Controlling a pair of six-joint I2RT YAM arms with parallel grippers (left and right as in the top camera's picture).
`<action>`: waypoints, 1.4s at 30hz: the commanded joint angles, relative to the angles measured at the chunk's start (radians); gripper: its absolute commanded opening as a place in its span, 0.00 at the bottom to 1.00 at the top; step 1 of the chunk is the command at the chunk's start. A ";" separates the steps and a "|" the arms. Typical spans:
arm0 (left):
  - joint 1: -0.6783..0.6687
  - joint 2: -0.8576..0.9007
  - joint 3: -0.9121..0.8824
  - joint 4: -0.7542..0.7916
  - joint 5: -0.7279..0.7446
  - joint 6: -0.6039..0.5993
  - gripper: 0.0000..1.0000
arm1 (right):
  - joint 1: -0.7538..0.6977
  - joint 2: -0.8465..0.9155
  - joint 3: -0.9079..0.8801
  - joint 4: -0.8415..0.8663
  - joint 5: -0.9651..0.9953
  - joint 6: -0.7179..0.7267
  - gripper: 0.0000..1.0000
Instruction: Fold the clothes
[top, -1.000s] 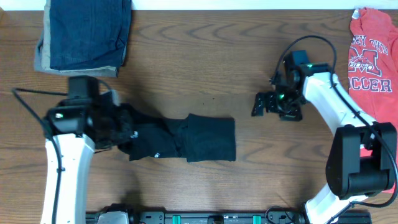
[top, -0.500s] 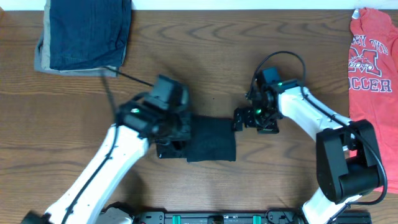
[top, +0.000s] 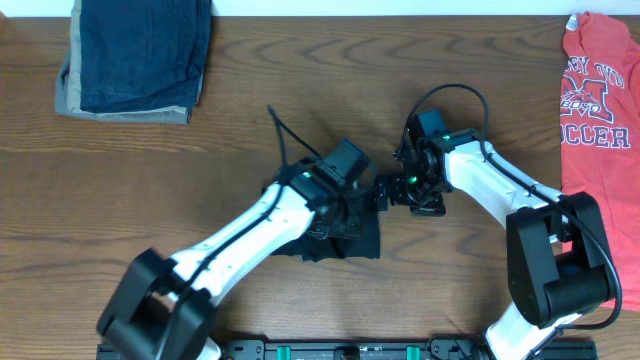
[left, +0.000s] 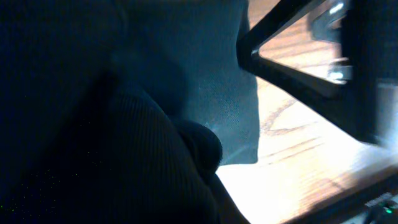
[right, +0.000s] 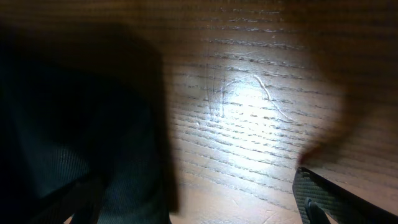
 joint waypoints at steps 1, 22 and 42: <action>-0.027 0.045 0.010 0.005 -0.005 -0.017 0.06 | 0.006 -0.011 -0.005 0.002 -0.010 0.014 0.95; -0.058 -0.090 0.056 -0.010 -0.004 0.016 0.62 | -0.104 -0.011 -0.005 -0.020 -0.034 0.014 0.99; 0.134 -0.559 0.080 -0.299 -0.342 0.006 0.62 | -0.204 -0.068 0.094 -0.164 -0.108 -0.035 0.86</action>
